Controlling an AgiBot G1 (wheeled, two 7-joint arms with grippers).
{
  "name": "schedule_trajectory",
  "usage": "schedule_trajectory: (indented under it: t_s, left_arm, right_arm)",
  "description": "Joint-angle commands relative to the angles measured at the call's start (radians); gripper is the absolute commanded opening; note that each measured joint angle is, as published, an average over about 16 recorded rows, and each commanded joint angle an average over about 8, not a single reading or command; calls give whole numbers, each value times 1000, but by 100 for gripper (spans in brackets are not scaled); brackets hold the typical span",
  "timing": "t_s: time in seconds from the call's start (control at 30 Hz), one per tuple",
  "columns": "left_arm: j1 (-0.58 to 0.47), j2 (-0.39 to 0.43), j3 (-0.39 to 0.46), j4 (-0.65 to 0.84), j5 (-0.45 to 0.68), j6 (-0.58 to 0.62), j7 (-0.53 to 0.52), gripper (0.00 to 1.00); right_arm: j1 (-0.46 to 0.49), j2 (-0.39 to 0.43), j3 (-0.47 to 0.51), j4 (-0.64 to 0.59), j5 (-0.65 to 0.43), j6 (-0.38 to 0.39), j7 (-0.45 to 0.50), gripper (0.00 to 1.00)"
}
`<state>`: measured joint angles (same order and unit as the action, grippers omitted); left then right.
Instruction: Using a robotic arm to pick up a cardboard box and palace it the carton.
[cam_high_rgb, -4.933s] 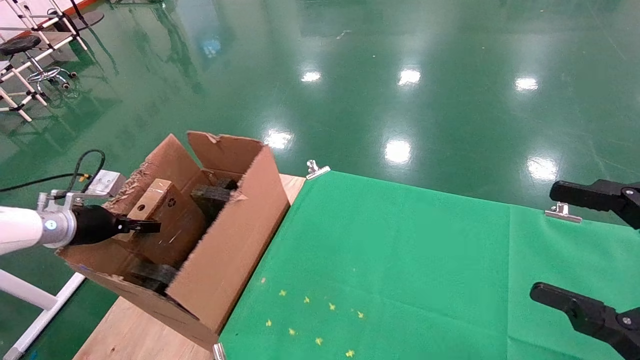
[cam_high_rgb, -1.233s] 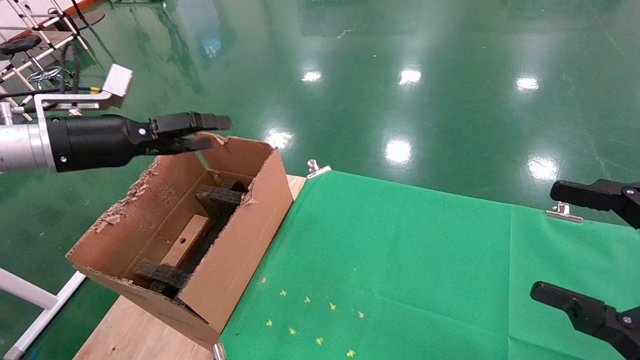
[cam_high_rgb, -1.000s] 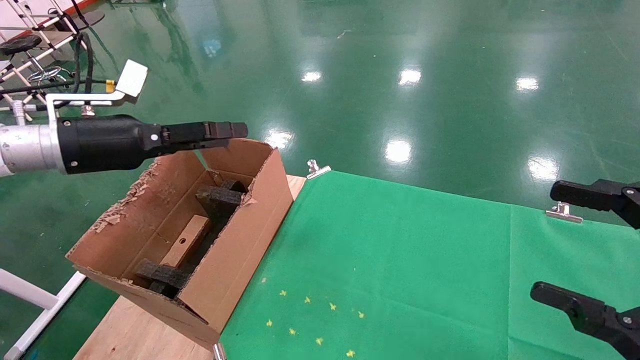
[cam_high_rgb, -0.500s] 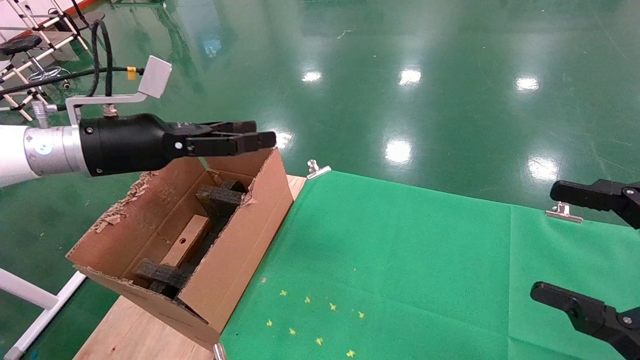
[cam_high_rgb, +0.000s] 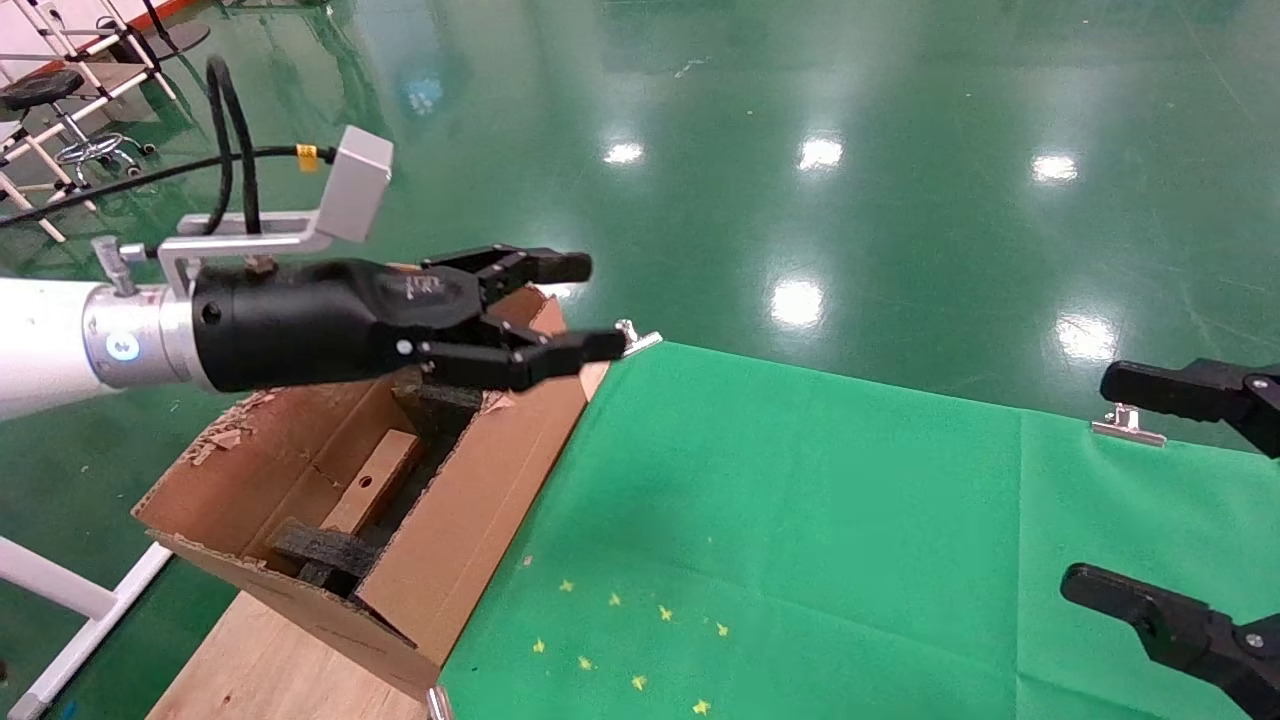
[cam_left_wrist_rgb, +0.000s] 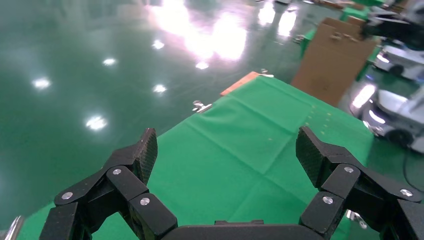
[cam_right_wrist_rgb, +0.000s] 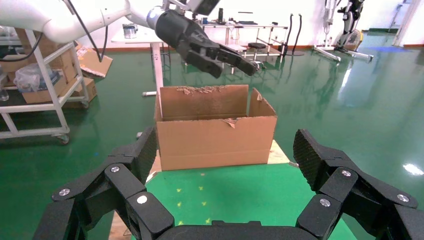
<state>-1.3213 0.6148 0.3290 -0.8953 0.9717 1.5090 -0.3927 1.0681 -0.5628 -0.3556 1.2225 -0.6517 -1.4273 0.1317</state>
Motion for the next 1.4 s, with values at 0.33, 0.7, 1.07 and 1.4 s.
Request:
schedule_trajectory:
  t_s: [0.33,0.7,1.07,1.4]
  left_arm:
    - [131,-2,-26,-206,-128,-7,109,100]
    - [248,-3,-50,-392,-242,-13,204,100]
    - [263,-4,-54,-413,-259,-15,212,100]
    - [254,-4,-51,-398,-249,-15,208,100]
  right_arm:
    - [0,0,0,0,0,0,0,100]
    - [0,0,0,0,0,0,0,100]
    - [0,0,0,0,0,0,0,100]
    - [0,0,0,0,0,0,0,100]
